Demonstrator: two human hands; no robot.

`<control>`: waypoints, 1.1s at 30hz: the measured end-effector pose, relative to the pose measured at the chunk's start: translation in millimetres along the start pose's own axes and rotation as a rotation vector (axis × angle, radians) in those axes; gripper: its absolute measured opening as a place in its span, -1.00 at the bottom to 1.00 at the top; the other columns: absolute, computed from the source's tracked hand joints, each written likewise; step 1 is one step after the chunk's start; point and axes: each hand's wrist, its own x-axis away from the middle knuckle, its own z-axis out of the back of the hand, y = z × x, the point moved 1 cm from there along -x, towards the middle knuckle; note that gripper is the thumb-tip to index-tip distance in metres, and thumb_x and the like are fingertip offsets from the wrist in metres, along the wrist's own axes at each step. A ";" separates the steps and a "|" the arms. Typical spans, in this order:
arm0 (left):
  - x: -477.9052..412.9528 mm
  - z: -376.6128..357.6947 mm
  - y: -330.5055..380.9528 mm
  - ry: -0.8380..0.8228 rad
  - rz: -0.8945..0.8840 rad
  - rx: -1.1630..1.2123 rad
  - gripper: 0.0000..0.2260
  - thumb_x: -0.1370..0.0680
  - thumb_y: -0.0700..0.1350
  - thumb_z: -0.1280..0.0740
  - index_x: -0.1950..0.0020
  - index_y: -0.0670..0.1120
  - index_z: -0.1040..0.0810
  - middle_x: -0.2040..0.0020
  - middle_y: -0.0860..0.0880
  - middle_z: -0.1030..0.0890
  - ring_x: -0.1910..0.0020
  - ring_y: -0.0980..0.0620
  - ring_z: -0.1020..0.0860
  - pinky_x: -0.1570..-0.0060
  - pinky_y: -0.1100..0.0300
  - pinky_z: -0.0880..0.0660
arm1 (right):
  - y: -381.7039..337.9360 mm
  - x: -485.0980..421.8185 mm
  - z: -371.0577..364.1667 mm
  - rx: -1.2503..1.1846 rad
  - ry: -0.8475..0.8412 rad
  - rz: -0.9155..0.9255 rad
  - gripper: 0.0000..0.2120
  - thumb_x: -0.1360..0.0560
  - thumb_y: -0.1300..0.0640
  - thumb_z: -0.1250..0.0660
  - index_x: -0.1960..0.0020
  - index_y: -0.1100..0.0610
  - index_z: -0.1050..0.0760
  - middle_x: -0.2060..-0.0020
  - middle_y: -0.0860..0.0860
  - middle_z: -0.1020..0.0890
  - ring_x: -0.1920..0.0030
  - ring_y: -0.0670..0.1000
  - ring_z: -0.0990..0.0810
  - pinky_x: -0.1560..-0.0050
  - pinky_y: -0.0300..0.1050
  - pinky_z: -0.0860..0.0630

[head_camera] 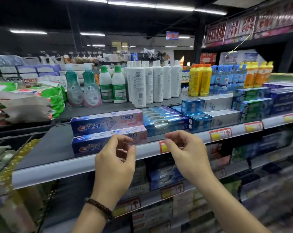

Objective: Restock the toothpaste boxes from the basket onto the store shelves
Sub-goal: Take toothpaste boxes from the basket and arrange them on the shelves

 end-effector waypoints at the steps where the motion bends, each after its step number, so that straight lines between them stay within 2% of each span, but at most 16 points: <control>1: 2.7 -5.6 -1.0 -0.024 0.010 0.009 -0.88 -0.56 -0.09 -0.48 0.03 0.11 -0.59 0.19 0.14 -0.66 0.23 0.10 -0.63 0.24 0.29 -0.53 | 2.1 4.8 3.4 0.005 0.021 -0.007 -0.90 -0.59 0.12 -0.48 0.01 -0.09 -0.70 0.15 -0.22 -0.73 0.11 -0.17 -0.69 0.05 -0.24 -0.61; 4: 13.3 -23.1 -2.8 -0.104 0.063 0.066 -0.89 -0.57 -0.07 -0.48 0.03 0.12 -0.59 0.21 0.15 -0.66 0.27 0.10 -0.63 0.26 0.18 -0.57 | 7.6 23.4 13.9 0.016 0.085 -0.023 -0.90 -0.60 0.12 -0.49 0.02 -0.09 -0.71 0.16 -0.18 -0.74 0.10 -0.13 -0.71 0.04 -0.11 -0.67; 6: 21.8 -36.0 -4.2 -0.156 0.088 0.095 -0.88 -0.57 -0.07 -0.50 0.05 0.12 -0.59 0.23 0.17 -0.66 0.28 0.11 -0.63 0.29 0.24 -0.54 | 12.3 36.3 20.6 0.037 0.123 -0.044 -0.88 -0.59 0.13 -0.49 0.03 -0.10 -0.71 0.16 -0.18 -0.74 0.11 -0.12 -0.71 0.04 -0.07 -0.68; 8: 28.9 -47.5 -5.7 -0.202 0.103 0.106 -0.88 -0.57 -0.07 -0.50 0.07 0.12 -0.59 0.24 0.17 -0.66 0.28 0.12 -0.63 0.28 0.29 -0.52 | 17.2 47.6 27.9 0.059 0.153 -0.074 -0.88 -0.59 0.12 -0.49 0.02 -0.11 -0.70 0.17 -0.18 -0.74 0.12 -0.12 -0.70 0.07 -0.11 -0.66; 14: 52.1 -77.9 -5.5 -0.362 0.130 0.172 -0.90 -0.58 -0.04 -0.48 0.04 0.15 -0.59 0.19 0.19 -0.65 0.24 0.12 -0.62 0.22 0.21 -0.56 | 32.2 84.6 51.8 0.114 0.221 -0.161 -0.91 -0.61 0.09 -0.47 0.00 -0.11 -0.68 0.15 -0.17 -0.72 0.10 -0.12 -0.69 0.07 -0.15 -0.65; 19: 83.1 -102.0 -6.2 -0.475 0.143 0.213 -0.90 -0.58 -0.06 -0.48 0.03 0.13 -0.61 0.16 0.20 -0.66 0.21 0.14 -0.64 0.15 0.02 -0.65 | 50.7 119.4 70.2 0.168 0.277 -0.248 -0.92 -0.62 0.07 -0.46 -0.01 -0.11 -0.69 0.14 -0.16 -0.72 0.09 -0.10 -0.69 0.06 -0.08 -0.66; 22: 101.2 -116.2 -4.3 -0.546 0.138 0.241 -0.91 -0.58 -0.06 -0.47 0.03 0.12 -0.60 0.20 0.12 -0.66 0.25 0.08 -0.65 0.17 -0.07 -0.65 | 58.1 137.7 80.6 0.190 0.320 -0.278 -0.90 -0.61 0.10 -0.47 0.00 -0.10 -0.69 0.14 -0.14 -0.72 0.09 -0.09 -0.70 0.06 -0.08 -0.66; 25: 120.1 -129.7 -1.0 -0.607 0.122 0.250 -0.90 -0.58 -0.08 -0.46 0.03 0.12 -0.59 0.21 0.12 -0.65 0.24 0.07 -0.65 0.18 -0.01 -0.63 | 66.2 157.5 92.2 0.186 0.359 -0.320 -0.89 -0.60 0.11 -0.48 -0.01 -0.11 -0.69 0.14 -0.14 -0.73 0.12 -0.08 -0.70 0.10 -0.13 -0.63; 29: 146.2 -145.2 4.4 -0.683 0.134 0.253 -0.91 -0.58 -0.08 -0.46 0.03 0.09 -0.59 0.17 0.20 -0.64 0.23 0.12 -0.62 0.24 0.22 -0.56 | 77.4 180.5 109.9 0.193 0.391 -0.356 -0.88 -0.60 0.13 -0.48 -0.02 -0.10 -0.70 0.13 -0.16 -0.74 0.08 -0.09 -0.71 0.04 -0.11 -0.65; 33: 170.1 -163.0 10.1 -0.748 0.161 0.252 -0.93 -0.59 -0.05 -0.45 0.01 0.11 -0.60 0.16 0.19 -0.66 0.21 0.15 -0.63 0.19 0.11 -0.62 | 92.1 198.6 129.0 0.162 0.430 -0.393 -0.88 -0.60 0.15 -0.47 -0.04 -0.06 -0.71 0.12 -0.14 -0.74 0.06 -0.10 -0.72 0.01 -0.10 -0.67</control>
